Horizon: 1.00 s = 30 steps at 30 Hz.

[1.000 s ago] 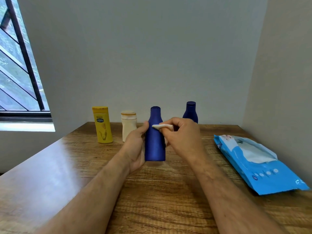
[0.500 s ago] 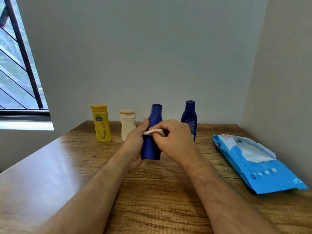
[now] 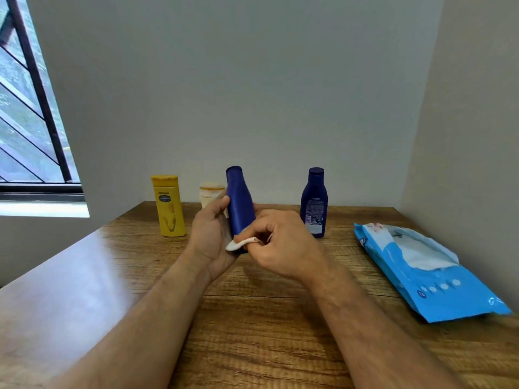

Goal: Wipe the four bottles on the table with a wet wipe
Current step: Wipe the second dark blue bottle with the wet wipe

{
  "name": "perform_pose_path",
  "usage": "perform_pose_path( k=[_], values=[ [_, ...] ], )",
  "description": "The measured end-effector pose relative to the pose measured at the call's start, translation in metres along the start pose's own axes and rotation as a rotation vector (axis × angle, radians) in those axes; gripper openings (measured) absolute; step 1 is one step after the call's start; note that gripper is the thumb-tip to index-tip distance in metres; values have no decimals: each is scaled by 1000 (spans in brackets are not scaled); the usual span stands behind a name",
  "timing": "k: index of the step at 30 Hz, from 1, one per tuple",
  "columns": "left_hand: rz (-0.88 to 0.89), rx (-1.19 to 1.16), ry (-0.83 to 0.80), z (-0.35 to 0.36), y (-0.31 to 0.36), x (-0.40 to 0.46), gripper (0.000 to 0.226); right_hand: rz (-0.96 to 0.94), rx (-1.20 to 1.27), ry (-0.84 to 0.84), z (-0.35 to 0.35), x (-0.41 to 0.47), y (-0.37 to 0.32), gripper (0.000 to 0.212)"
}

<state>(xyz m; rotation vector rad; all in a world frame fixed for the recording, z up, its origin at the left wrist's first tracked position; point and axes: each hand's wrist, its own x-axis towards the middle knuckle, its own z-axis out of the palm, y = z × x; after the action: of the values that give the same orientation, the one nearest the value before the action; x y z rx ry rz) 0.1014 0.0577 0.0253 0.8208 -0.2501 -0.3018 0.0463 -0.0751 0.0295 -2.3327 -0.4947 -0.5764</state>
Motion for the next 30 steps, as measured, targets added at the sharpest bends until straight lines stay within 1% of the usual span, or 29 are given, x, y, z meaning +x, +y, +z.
perform_pose_path(
  k=[1, 3, 5, 7, 8, 9, 10, 13, 14, 17, 19, 20, 24, 26, 27, 28, 30],
  values=[
    [-24, 14, -22, 1, -1, -2, 41, -9, -17, 50, -1, 0, 0, 18],
    [-97, 93, -94, 5, -4, -6, 41, 6, -30, 234, -3, 1, -1, 17],
    [-176, 207, -146, 9, -8, -11, 39, 65, -8, 409, -6, 1, -1, 15],
    [-204, 317, -156, 10, -10, -12, 36, 114, 32, 525, -10, 1, 0, 16],
    [-200, 344, -147, 10, -11, -12, 36, 123, 58, 558, -11, 0, 1, 17],
    [-186, 346, -134, 10, -11, -11, 36, 122, 77, 556, -12, 0, 2, 18],
    [-162, 329, -117, 9, -11, -10, 35, 117, 88, 507, -12, 0, 2, 19],
    [-112, 187, -41, 7, -7, -6, 37, 94, 100, 209, -5, -1, -2, 21],
    [-98, 135, -8, 6, -5, -5, 40, 79, 90, 135, -3, -1, -3, 20],
    [-45, 57, 60, 5, -2, -3, 40, 84, 113, -13, -1, 0, -3, 17],
    [-35, 52, 72, 5, -2, -3, 39, 104, 153, -42, -2, -1, -2, 16],
    [-45, 73, 73, 5, -3, -4, 38, 120, 174, -25, -3, -1, -2, 15],
    [-105, 229, 19, 9, -6, -10, 30, 213, 283, 180, -9, 2, 1, 13],
    [-99, 255, 22, 11, -7, -12, 30, 232, 295, 229, -13, 2, 2, 15],
    [-94, 248, 27, 11, -7, -12, 30, 237, 318, 204, -13, 1, 1, 15],
    [-90, 226, 39, 11, -6, -12, 32, 244, 350, 141, -14, 0, -1, 15],
    [-74, 170, 81, 8, -3, -9, 37, 262, 347, -23, -12, -1, -5, 14]
  ],
)
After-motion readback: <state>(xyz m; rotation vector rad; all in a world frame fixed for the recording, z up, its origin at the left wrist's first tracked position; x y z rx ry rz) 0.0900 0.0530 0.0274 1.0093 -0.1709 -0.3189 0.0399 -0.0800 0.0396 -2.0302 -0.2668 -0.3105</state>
